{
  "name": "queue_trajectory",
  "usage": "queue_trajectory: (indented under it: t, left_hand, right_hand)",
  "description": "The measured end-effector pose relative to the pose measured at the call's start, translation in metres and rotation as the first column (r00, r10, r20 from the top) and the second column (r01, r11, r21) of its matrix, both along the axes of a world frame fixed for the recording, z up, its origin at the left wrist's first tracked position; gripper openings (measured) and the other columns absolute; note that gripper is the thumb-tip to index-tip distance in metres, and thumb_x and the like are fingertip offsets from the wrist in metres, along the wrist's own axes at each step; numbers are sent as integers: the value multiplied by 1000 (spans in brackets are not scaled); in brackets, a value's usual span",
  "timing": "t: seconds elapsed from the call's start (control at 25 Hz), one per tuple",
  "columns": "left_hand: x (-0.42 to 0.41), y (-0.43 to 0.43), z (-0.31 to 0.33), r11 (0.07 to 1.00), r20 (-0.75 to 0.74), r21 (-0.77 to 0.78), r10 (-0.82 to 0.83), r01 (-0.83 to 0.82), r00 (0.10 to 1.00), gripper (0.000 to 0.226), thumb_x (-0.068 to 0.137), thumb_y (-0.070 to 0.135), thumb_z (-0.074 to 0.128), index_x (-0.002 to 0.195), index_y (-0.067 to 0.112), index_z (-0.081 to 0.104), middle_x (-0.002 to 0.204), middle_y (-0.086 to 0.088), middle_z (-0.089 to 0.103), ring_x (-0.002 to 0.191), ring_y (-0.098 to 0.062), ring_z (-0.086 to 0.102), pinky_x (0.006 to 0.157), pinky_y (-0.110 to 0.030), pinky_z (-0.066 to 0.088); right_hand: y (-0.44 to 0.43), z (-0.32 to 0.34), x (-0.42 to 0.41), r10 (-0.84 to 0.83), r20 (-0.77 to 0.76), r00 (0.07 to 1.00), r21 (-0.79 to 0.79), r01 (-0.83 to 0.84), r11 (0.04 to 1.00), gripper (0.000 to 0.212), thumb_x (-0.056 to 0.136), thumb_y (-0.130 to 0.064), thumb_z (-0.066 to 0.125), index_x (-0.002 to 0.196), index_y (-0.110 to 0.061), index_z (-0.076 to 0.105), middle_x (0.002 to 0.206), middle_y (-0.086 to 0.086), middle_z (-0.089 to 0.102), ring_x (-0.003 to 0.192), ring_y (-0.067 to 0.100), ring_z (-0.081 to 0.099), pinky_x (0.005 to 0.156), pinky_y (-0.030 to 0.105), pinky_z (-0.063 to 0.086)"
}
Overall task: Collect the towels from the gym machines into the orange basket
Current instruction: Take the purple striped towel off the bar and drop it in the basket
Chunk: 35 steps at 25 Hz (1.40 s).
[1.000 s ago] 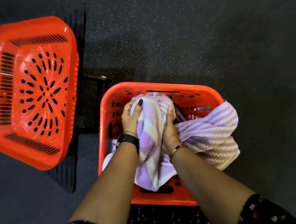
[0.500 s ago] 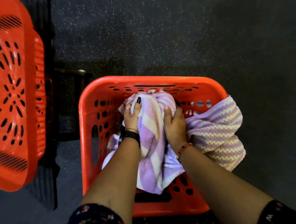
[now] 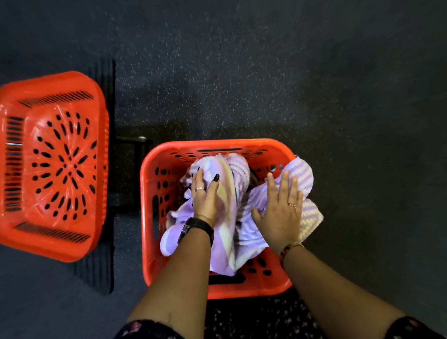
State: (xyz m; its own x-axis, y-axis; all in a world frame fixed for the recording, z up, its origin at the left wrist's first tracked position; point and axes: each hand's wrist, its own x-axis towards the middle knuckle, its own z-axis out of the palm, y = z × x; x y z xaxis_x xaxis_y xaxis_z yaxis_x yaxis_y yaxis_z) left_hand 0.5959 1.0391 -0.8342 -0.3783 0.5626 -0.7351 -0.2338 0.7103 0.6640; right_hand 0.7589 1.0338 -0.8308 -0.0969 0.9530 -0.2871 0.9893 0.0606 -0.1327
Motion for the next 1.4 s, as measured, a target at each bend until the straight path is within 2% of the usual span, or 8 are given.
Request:
queue_trajectory:
  t: [0.32,0.48,0.64,0.92,1.04,1.16,1.28,1.4]
  left_hand:
    - [1,-34,-28,999,5,0,-37,37,999,88,71,67,50,149,40,21,162,12,9,149,-10,12,121,-39,16]
    - [-9,-36,-13,1000,-1,-4,-10,10,1000,89,71,61,47,151,31,21,162,7,7,149,-10,7,117,-28,8]
    - [-24,-35,-10,1000,-11,7,23,-23,1000,95,70,60,43,153,21,18,162,2,8,149,-12,9,117,-22,9]
    - [-51,-46,-51,980,54,28,196,-197,979,87,74,71,58,146,30,35,152,-1,40,141,-19,37,119,-45,27]
    - [-53,-42,-41,996,14,-40,74,-74,997,70,84,60,57,145,29,38,151,-8,40,140,-24,38,119,-34,25]
    - [-40,-38,-49,997,-115,-49,47,-53,992,89,76,62,53,150,18,30,156,0,30,144,-17,28,120,-30,20]
    - [-23,-50,-95,988,-96,-100,109,-118,989,108,60,82,56,147,21,34,151,-2,41,139,-19,39,116,-42,31]
    - [-12,-57,-139,969,-42,-175,170,-175,985,113,50,87,64,141,22,42,140,0,54,130,-15,50,111,-42,40]
  right_hand:
    - [-14,-32,23,255,255,933,34,-272,962,38,80,-10,40,104,-10,69,123,14,65,135,37,42,112,49,8]
    - [1,-17,-9,22,-205,979,-111,-45,993,54,83,-16,22,115,-10,66,121,12,66,139,35,37,111,44,18]
    - [6,-2,-66,-277,-580,766,-271,139,953,40,93,4,34,123,-5,60,135,16,56,145,32,25,115,31,18]
    - [-6,24,-148,-499,-738,455,-516,96,851,31,96,1,41,121,-6,59,119,-3,58,114,11,52,98,9,36]
    - [-1,2,-136,-287,-716,637,-392,-26,920,41,98,-14,41,139,-6,44,147,7,42,139,21,33,118,37,23]
    - [2,-42,-98,-25,-235,972,-270,-41,962,73,91,-56,37,153,-28,11,163,2,-1,149,32,-8,115,59,-6]
    - [1,-68,-76,-274,-76,959,-382,226,896,91,83,-69,46,150,-40,-7,160,7,-20,144,40,-21,107,72,0]
    - [4,-111,-79,-410,-316,856,-486,225,845,90,89,-56,51,150,-30,-11,161,9,-15,147,33,-18,117,57,-2]
